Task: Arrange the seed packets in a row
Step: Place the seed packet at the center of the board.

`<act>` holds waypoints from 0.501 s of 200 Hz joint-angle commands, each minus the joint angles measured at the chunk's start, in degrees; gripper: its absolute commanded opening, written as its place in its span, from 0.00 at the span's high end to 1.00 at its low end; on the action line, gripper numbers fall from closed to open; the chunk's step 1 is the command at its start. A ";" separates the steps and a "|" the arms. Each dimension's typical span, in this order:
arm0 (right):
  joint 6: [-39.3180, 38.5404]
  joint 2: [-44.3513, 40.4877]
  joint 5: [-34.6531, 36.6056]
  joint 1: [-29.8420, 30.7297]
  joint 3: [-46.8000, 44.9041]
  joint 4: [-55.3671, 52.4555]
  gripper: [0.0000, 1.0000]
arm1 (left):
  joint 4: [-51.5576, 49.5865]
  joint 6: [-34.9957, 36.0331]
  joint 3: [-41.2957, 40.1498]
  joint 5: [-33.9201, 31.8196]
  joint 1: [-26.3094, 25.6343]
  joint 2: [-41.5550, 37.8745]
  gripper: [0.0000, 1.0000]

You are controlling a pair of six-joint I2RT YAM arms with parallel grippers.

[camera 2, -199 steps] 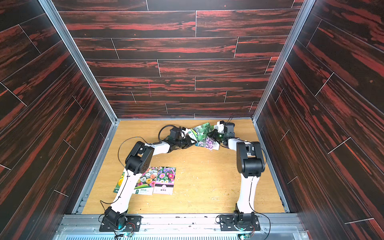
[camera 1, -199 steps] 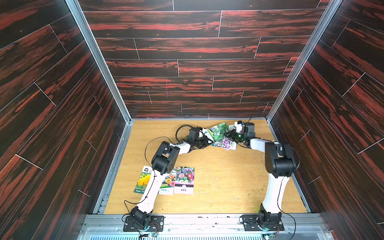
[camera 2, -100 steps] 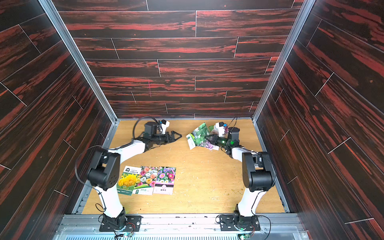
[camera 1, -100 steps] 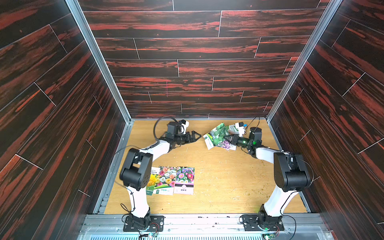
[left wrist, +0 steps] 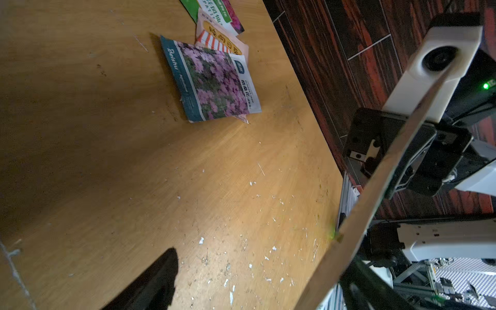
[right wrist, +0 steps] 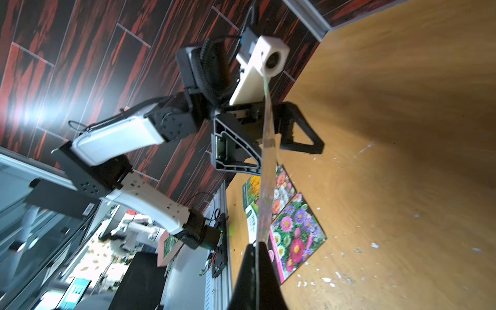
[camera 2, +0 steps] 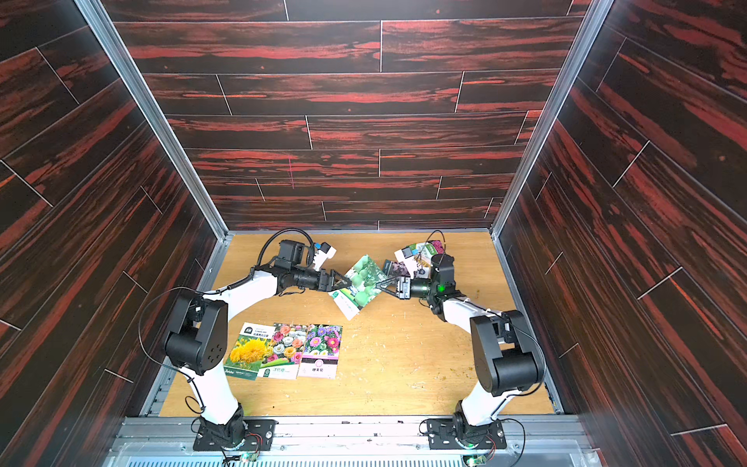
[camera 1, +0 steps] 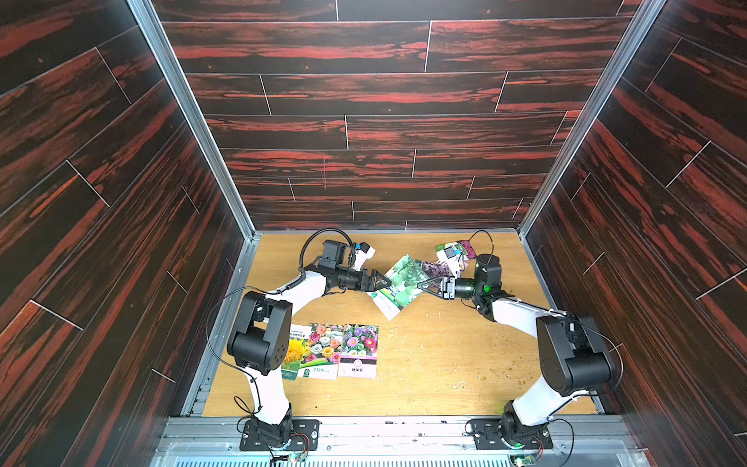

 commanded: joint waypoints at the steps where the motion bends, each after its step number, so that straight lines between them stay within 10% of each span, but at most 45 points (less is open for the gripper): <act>1: -1.61 -1.30 -1.64 1.02 -0.48 -2.79 1.00 | -6.74 6.45 1.97 2.81 -1.30 -3.35 0.08; 58: -2.76 -3.35 0.31 1.69 -1.06 -5.13 0.99 | -18.11 15.63 4.23 4.97 -6.72 -5.20 0.83; 64: -2.79 -3.58 1.25 1.68 -1.20 -5.26 0.87 | -16.89 14.76 3.68 4.15 -7.21 -5.86 1.00; 84: -2.54 -5.22 6.86 1.58 -2.33 -5.71 0.48 | -8.28 7.50 -0.21 1.79 -7.86 -9.37 1.00; 100: -0.54 -6.65 15.63 1.36 -3.45 -7.39 0.35 | 2.75 -2.05 -4.86 -4.10 -7.91 -12.60 1.00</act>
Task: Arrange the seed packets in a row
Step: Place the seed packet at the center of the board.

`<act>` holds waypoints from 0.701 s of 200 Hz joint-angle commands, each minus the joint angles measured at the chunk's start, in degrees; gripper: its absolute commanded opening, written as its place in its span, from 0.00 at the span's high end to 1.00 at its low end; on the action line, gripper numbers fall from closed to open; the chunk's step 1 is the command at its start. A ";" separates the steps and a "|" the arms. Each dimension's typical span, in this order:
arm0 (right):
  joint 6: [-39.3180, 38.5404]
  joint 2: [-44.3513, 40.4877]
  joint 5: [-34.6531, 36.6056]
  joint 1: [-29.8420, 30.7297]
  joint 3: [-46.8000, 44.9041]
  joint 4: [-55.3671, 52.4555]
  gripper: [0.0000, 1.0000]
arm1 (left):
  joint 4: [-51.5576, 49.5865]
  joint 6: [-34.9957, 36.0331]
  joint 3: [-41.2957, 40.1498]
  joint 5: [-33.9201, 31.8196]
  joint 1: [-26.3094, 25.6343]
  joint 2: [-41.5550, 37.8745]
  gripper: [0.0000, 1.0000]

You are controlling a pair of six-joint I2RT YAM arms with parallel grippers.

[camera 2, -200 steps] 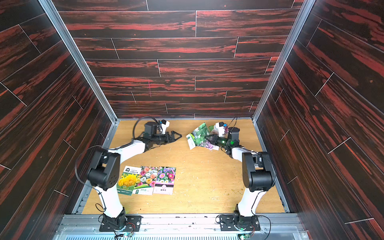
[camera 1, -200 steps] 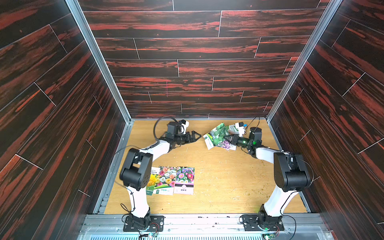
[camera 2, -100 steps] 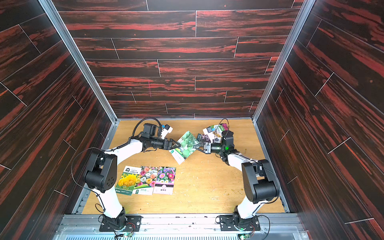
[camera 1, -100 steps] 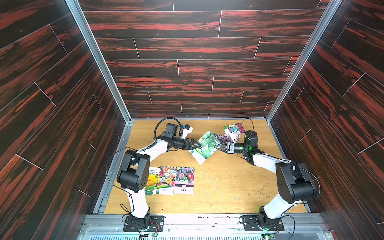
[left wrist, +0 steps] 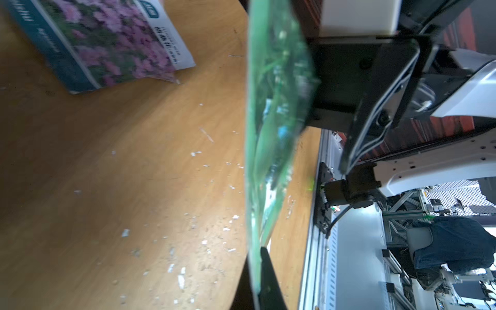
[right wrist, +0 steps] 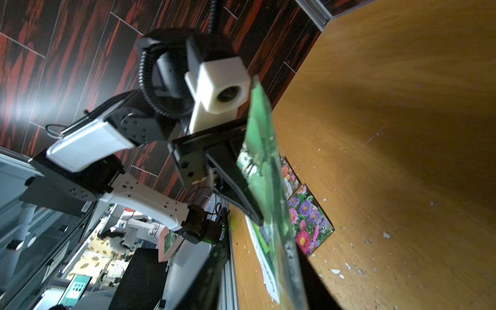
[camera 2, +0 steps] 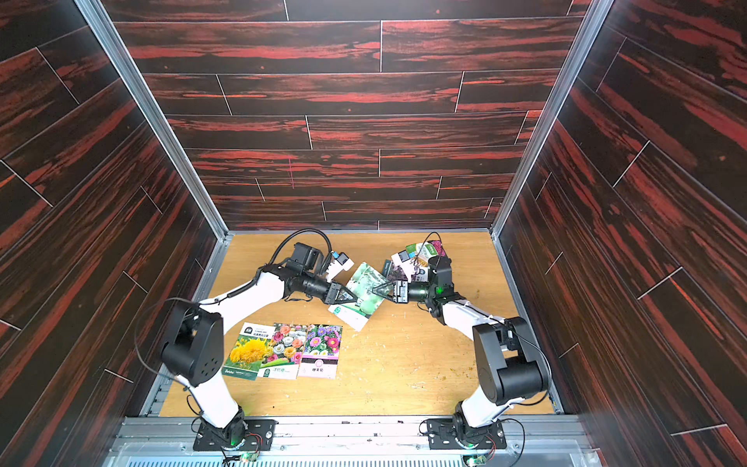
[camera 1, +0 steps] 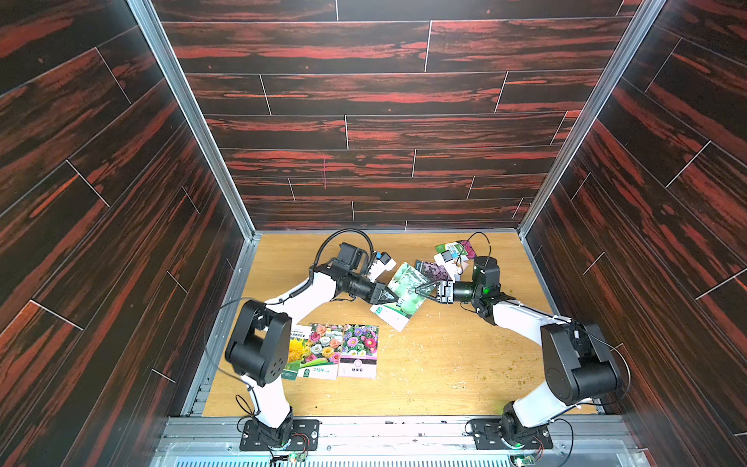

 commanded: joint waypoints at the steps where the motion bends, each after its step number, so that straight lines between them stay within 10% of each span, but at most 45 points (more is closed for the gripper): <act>1: 1.47 -2.66 11.11 -0.03 -1.68 -2.53 0.35 | 12.76 -10.83 -5.04 -6.02 -0.13 -6.42 1.00; 79: 20.62 -3.35 12.06 3.22 -12.35 22.89 0.31 | 57.53 -49.61 -23.27 -23.01 -2.56 -5.82 1.00; 140: 18.22 -0.62 15.20 8.62 -10.88 20.64 0.42 | 64.76 -56.99 -22.52 -24.10 -4.42 -2.98 1.00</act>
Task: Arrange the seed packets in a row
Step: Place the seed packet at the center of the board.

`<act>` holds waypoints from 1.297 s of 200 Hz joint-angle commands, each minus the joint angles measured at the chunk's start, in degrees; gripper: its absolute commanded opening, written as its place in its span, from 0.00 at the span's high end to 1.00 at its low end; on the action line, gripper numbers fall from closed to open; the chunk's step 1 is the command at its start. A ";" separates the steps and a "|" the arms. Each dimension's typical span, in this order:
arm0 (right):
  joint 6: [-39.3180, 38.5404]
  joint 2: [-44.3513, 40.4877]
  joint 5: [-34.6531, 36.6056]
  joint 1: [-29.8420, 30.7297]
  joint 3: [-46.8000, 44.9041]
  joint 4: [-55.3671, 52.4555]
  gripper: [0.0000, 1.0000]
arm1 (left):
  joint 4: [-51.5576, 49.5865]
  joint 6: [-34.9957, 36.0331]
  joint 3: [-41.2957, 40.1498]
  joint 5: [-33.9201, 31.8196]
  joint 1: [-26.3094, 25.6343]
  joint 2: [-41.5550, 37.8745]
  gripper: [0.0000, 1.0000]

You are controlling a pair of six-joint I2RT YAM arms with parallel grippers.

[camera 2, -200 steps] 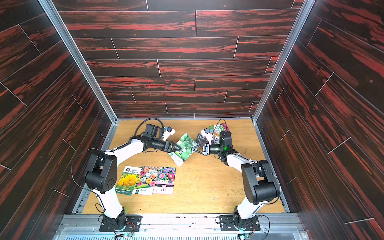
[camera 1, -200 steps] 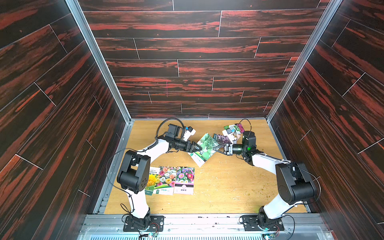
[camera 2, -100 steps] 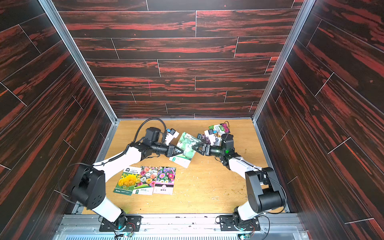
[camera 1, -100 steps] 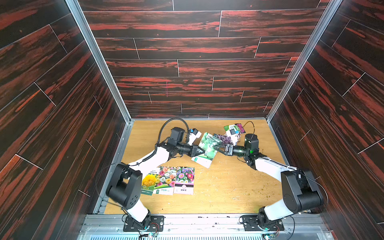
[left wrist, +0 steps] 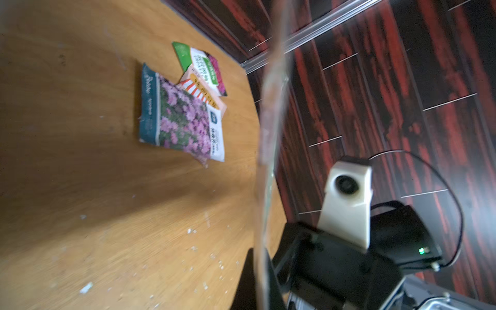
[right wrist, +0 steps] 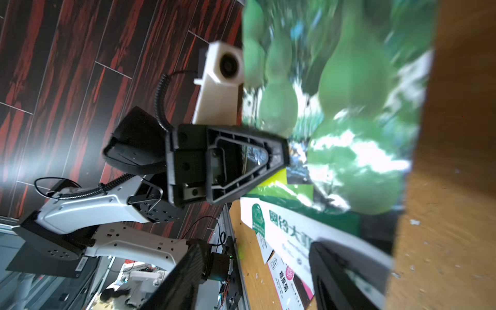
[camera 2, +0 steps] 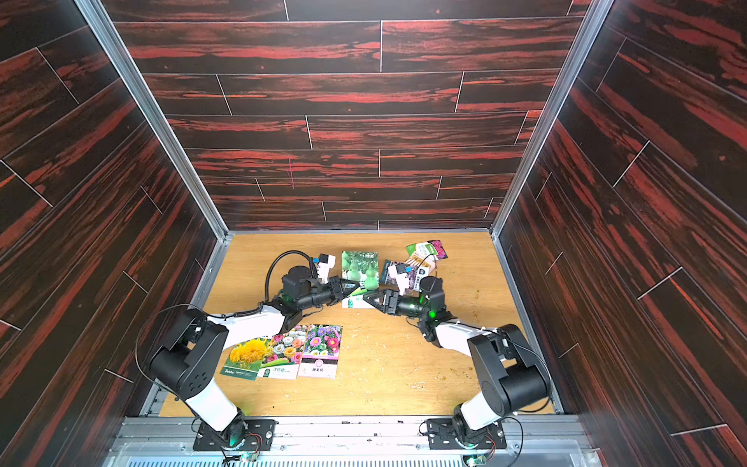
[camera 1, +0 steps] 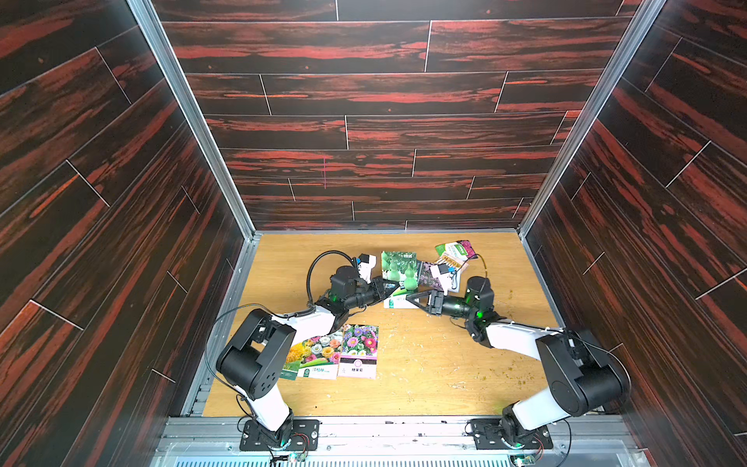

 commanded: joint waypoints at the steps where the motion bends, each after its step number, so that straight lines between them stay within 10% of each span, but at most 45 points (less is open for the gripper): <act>1: -0.03 0.95 1.75 0.50 0.82 0.64 0.42 | 6.46 -3.71 0.82 -1.25 -0.53 -0.48 1.00; 64: -12.64 -12.43 18.25 0.49 0.03 -20.26 0.34 | -0.57 0.56 0.63 -0.22 -0.54 -5.37 1.00; 137: -14.31 -10.63 21.90 0.42 2.77 -26.00 0.35 | 4.06 -3.34 -0.98 2.01 -0.79 -3.98 1.00; 177: -5.06 -7.44 3.87 0.63 -0.01 -4.72 0.84 | 1.99 -2.37 -0.06 2.47 -0.89 -3.28 1.00; 187: -3.04 -6.91 1.43 0.98 -0.62 -0.01 1.00 | -0.39 -1.82 0.37 2.09 -0.89 -2.82 0.91; 218: -3.92 -7.83 1.02 1.21 -2.71 -1.72 1.00 | -7.96 2.21 1.44 0.63 -0.79 -2.98 0.68; 226: -3.93 -8.31 0.97 1.31 -3.56 -3.49 1.00 | -11.27 3.52 1.81 -0.79 -0.59 -3.74 0.49; 234: -3.64 -8.85 1.14 1.38 -4.86 -3.99 1.00 | -16.84 6.06 2.76 -3.29 -0.38 -4.97 0.02; 259: -3.77 -12.53 3.97 2.28 -9.22 -7.91 1.00 | -41.27 14.68 8.48 -18.20 0.49 -8.77 0.00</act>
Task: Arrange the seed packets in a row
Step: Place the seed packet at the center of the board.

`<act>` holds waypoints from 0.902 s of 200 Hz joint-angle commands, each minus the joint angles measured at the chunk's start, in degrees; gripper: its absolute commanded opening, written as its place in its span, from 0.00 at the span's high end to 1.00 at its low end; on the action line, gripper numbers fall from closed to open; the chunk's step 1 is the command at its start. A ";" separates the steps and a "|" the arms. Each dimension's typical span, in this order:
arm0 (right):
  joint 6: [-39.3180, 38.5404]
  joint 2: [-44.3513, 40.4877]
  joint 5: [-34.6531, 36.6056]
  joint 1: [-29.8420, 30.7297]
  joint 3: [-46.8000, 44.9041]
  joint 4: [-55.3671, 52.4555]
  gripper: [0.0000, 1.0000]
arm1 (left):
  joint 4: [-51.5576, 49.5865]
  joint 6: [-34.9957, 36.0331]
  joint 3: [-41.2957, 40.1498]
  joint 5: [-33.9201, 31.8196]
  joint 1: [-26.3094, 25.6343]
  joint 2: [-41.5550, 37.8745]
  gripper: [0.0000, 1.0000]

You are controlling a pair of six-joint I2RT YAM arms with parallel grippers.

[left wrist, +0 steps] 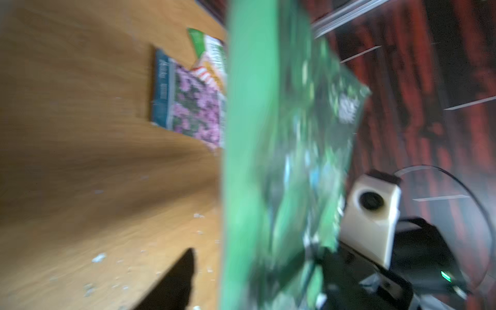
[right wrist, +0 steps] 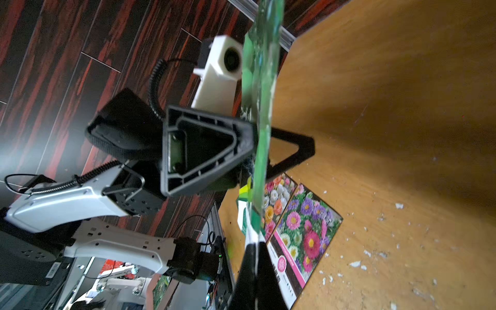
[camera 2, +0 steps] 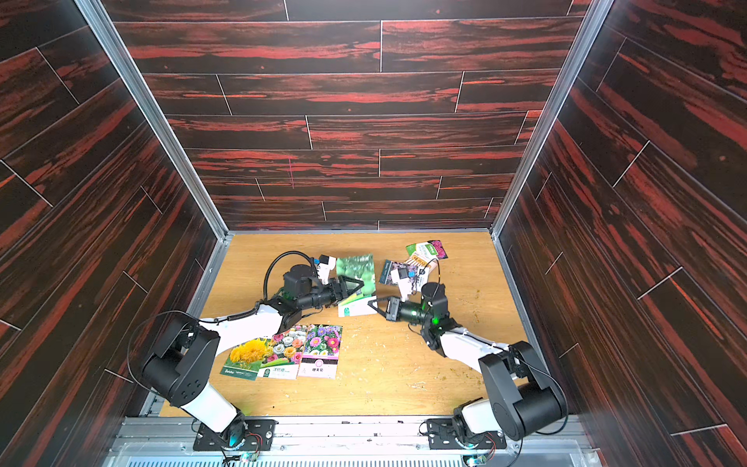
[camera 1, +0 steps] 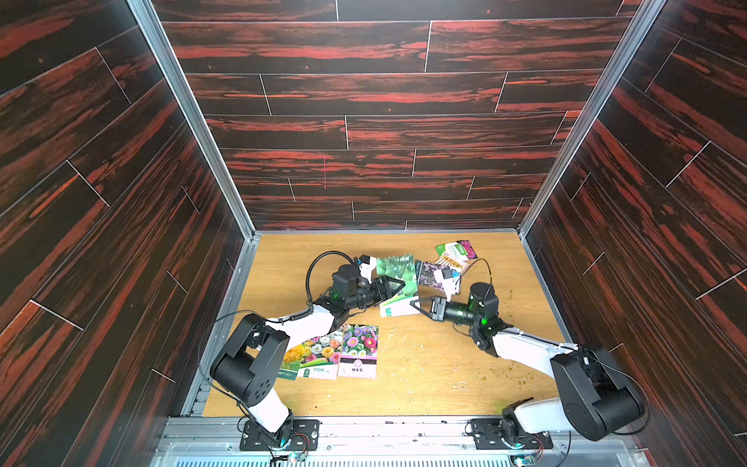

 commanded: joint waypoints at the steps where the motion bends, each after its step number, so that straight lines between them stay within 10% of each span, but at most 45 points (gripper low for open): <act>1: 0.23 -3.74 -0.03 1.20 -3.47 -2.13 1.00 | -22.97 9.55 5.09 -13.89 0.94 -5.47 0.00; 64: 5.03 -15.54 15.02 8.91 -14.61 -13.59 1.00 | -29.93 9.80 0.53 -29.47 5.56 -16.17 0.00; 180: 18.97 -2.92 25.28 20.59 -20.74 1.54 1.00 | -29.77 9.37 -3.21 -29.27 6.18 -21.54 0.00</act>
